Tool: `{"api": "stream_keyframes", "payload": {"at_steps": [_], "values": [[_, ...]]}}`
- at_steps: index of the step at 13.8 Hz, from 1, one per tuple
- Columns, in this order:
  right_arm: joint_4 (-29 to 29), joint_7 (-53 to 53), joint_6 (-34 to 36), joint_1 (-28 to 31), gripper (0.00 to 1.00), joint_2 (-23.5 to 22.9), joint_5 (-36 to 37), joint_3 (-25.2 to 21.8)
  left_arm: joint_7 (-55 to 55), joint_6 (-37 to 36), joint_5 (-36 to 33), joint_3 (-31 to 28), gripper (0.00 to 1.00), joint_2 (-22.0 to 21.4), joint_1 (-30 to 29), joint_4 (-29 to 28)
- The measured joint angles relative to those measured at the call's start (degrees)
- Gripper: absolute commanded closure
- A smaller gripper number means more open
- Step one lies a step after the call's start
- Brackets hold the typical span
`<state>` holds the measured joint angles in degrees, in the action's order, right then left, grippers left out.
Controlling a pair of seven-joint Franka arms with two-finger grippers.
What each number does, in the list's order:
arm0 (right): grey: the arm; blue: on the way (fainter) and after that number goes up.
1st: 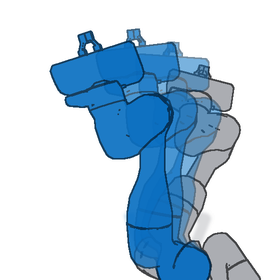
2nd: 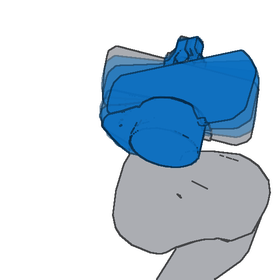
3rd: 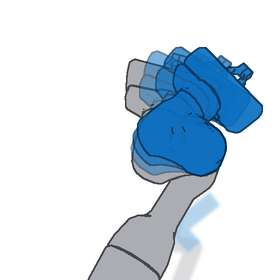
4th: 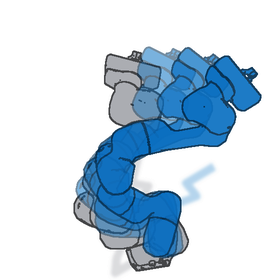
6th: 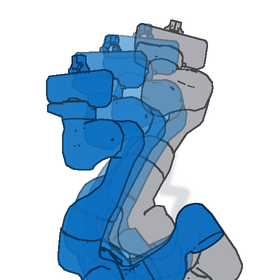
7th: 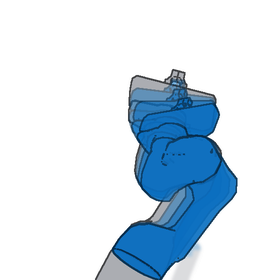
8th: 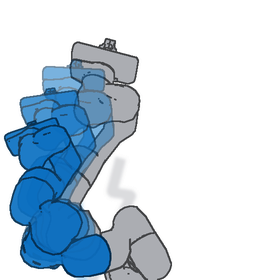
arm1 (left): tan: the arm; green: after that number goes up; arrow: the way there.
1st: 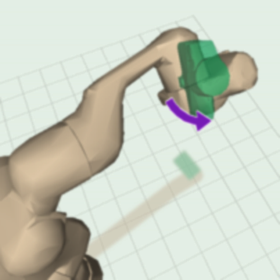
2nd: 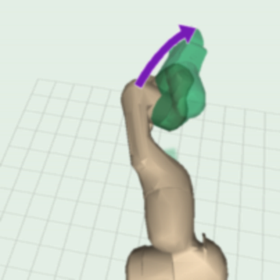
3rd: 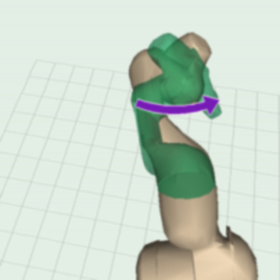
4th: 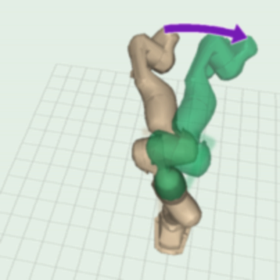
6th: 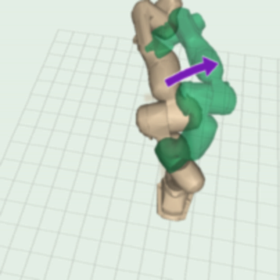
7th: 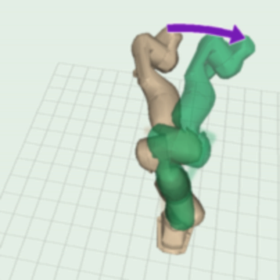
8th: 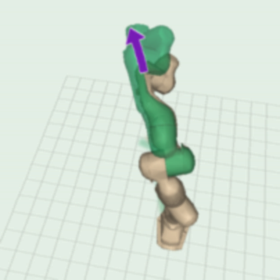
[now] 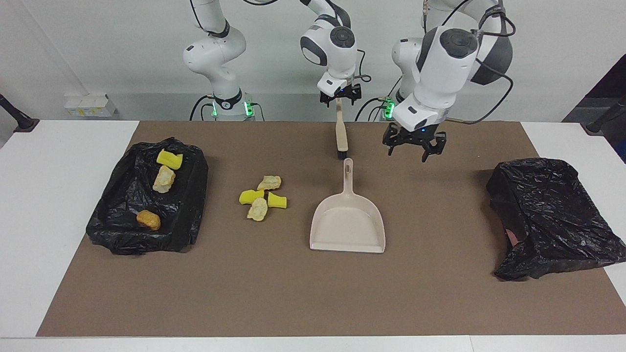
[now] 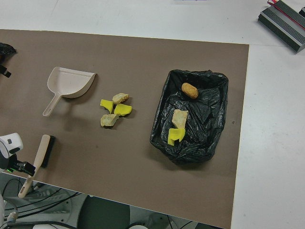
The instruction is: Sweep and dump trash in bin
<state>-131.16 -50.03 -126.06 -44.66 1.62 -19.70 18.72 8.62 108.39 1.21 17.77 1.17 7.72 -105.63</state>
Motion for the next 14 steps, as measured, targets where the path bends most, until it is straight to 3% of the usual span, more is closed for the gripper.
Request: {"api": "stream_keyframes", "payload": {"at_steps": [3,4,5,6,7,8,11,13,14], "values": [[-4.5,-0.9,-4.6,-2.5,0.0,-0.1,-0.3,0.0,5.7,6.7,0.0,5.3,0.0,1.7,0.0,-5.2],[-4.8,-0.9,-4.6,-2.5,0.1,-0.1,-0.3,0.0,7.4,8.2,0.0,6.5,0.0,2.9,0.0,-6.0],[-5.0,-0.9,-4.6,-2.5,0.37,-0.1,-0.3,-0.1,8.9,9.8,0.0,7.2,0.0,4.3,0.0,-6.4],[-5.0,-0.9,-4.6,-2.5,0.72,-0.1,-0.3,-0.1,10.6,11.5,-0.5,7.7,0.0,5.7,0.0,-6.9],[-5.0,-0.9,-4.6,-2.7,0.93,-0.1,-0.3,-0.1,12.5,13.2,-1.9,8.2,0.0,7.2,0.0,-7.6],[-5.0,-0.9,-4.6,-2.8,1.0,-0.1,-0.3,-0.1,14.4,15.2,-3.2,9.0,0.0,8.4,0.0,-8.4],[-4.4,-0.9,-4.7,-3.0,1.0,-0.2,-0.4,-0.1,17.5,18.9,-4.3,10.6,0.01,10.7,0.0,-9.8],[-3.5,-0.8,-4.3,-3.0,1.0,-0.7,-0.4,-0.3,18.2,19.6,-4.3,10.8,0.1,11.2,0.0,-10.2],[-3.3,-0.5,-3.6,-2.9,1.0,-0.8,-0.4,-0.5,18.2,19.7,-4.4,10.8,0.23,11.2,0.0,-10.4]]}}
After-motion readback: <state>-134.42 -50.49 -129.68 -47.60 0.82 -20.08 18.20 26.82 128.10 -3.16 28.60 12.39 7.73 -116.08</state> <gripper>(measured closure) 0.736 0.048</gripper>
